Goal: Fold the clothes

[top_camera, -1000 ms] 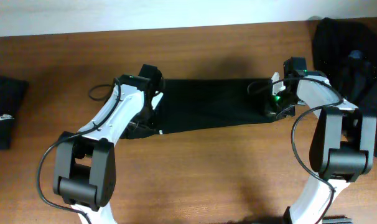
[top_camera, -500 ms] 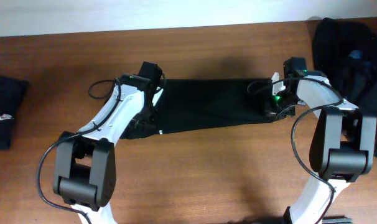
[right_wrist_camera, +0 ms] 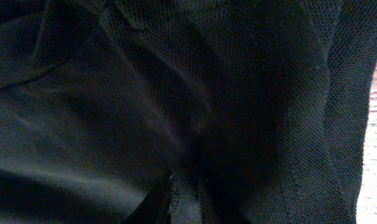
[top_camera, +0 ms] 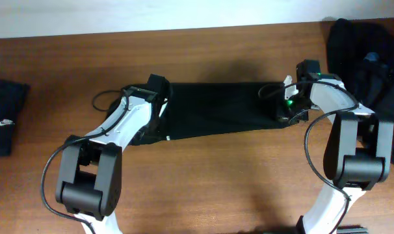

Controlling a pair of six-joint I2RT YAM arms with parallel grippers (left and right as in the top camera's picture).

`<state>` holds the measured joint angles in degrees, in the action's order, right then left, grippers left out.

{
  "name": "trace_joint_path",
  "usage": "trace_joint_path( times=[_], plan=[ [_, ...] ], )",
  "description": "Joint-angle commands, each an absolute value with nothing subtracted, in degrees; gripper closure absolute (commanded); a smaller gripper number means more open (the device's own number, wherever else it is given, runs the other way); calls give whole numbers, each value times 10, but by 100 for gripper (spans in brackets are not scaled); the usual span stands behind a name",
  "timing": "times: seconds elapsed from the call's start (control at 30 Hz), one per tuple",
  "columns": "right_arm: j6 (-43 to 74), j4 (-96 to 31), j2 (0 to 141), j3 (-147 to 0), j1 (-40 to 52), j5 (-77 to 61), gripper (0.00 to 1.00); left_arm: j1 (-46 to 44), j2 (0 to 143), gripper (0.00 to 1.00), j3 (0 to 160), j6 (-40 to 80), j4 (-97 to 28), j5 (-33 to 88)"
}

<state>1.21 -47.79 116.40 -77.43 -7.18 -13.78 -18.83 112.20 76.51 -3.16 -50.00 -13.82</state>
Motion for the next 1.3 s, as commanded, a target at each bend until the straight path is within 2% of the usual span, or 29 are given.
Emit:
trace_joint_path(
  times=[0.0, 0.17, 0.47, 0.6, 0.73, 0.9, 1.07, 1.27],
  plan=[
    [9, -480, 1188, -752, -71, -98, 80, -185, 1125, 99, 795, -26, -497, -184],
    [9, -480, 1188, -752, -71, -98, 80, -185, 1125, 100, 850, -26, -484, -185],
    [8, -487, 1188, -752, -71, -98, 80, -168, 1125, 94, 865, -27, -375, -183],
    [9, -488, 1188, -752, -71, -98, 80, -168, 1121, 100, 900, -26, -455, -182],
    [8, -486, 1188, -752, -71, -98, 80, -180, 1093, 100, 944, -26, -559, -168],
    [9, -483, 1188, -752, -71, -98, 80, -201, 1072, 100, 946, -33, -604, -91],
    [9, -483, 1188, -752, -71, -98, 80, -220, 1080, 100, 885, -44, -602, -88],
    [9, -482, 1188, -752, -71, -98, 80, -224, 1080, 100, 796, -43, -526, -88]
  ],
)
